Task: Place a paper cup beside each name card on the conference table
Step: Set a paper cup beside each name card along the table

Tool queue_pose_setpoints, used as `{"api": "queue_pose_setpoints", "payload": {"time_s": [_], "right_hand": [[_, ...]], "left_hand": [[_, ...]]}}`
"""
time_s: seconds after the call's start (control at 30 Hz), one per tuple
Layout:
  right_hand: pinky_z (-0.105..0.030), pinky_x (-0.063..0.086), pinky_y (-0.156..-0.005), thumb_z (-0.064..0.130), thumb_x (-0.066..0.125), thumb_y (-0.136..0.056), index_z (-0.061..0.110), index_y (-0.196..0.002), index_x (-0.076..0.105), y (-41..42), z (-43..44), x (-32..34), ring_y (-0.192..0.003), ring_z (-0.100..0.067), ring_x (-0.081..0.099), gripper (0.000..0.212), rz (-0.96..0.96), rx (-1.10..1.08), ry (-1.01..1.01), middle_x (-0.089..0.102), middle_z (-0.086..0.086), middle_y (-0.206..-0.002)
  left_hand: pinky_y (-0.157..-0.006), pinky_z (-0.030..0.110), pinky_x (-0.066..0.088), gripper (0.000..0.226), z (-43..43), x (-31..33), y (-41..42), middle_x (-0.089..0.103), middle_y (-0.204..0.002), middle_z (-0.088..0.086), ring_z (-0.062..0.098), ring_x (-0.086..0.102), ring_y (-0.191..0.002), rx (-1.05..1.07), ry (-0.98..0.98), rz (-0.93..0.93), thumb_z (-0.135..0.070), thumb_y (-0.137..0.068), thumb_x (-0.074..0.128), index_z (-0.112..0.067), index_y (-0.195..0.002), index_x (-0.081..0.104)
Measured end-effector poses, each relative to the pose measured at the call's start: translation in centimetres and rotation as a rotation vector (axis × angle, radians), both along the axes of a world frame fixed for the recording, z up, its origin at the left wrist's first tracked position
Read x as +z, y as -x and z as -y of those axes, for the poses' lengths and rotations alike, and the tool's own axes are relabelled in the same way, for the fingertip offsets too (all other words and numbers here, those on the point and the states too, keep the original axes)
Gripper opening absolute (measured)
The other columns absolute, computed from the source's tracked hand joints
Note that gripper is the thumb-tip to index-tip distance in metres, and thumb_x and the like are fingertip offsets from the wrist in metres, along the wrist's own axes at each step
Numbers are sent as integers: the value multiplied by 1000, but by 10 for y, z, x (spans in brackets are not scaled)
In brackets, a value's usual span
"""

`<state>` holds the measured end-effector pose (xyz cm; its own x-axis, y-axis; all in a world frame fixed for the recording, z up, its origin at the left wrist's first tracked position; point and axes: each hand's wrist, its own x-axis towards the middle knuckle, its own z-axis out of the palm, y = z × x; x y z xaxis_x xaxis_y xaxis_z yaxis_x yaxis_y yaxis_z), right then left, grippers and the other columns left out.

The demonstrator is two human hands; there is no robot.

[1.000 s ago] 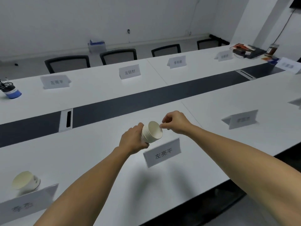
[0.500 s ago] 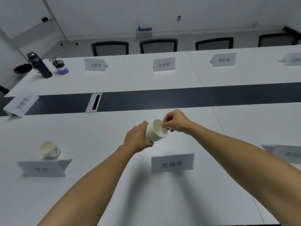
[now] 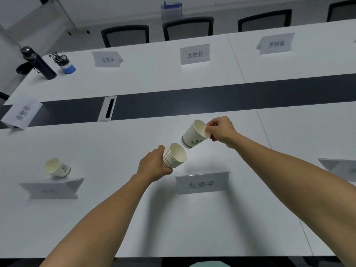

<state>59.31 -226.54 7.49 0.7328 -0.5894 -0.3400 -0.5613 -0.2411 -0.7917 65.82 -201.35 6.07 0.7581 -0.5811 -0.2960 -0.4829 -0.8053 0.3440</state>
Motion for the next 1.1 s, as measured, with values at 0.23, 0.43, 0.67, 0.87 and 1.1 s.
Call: {"api": "queue_pose_setpoints", "payload": {"time_s": [0.23,0.43,0.67,0.87,1.1], "right_hand": [[-36,58,-65,2,60,-85,4,-90,67,14,0,-51,-62,-24,65,9,-212,45,100,66,-10,-74],[-44,61,-78,5,64,-85,9,-87,66,19,-12,-76,-76,-28,74,5,-267,134,117,70,-12,-80],[-44,62,-78,8,66,-84,10,-90,66,19,-16,-77,-75,-30,75,6,-337,176,119,73,-14,-86],[-40,58,-78,16,69,-85,7,-100,68,38,-18,-50,-84,-29,69,18,-336,178,230,70,-9,-93],[-40,59,-80,22,68,-89,8,-101,69,90,-24,-2,-86,-26,67,19,-291,79,373,71,-8,-97]], "left_hand": [[-67,35,49,55,-15,-14,1,63,-95,-3,23,59,-82,58,-18,-55,-34,-68,76,-22,-112,47],[-64,32,46,53,-21,-20,8,63,-95,-4,22,59,-82,96,-19,-79,-34,-68,76,-22,-111,47],[-67,34,49,54,-26,-13,22,63,-96,-5,22,60,-83,123,-9,-59,-34,-67,76,-23,-112,48],[-68,38,54,55,-29,7,32,63,-97,-5,22,60,-83,65,21,-6,-35,-66,76,-25,-111,46],[-73,37,59,65,-19,39,51,62,-105,-5,19,61,-87,-110,113,67,-35,-65,84,-27,-117,46]]}}
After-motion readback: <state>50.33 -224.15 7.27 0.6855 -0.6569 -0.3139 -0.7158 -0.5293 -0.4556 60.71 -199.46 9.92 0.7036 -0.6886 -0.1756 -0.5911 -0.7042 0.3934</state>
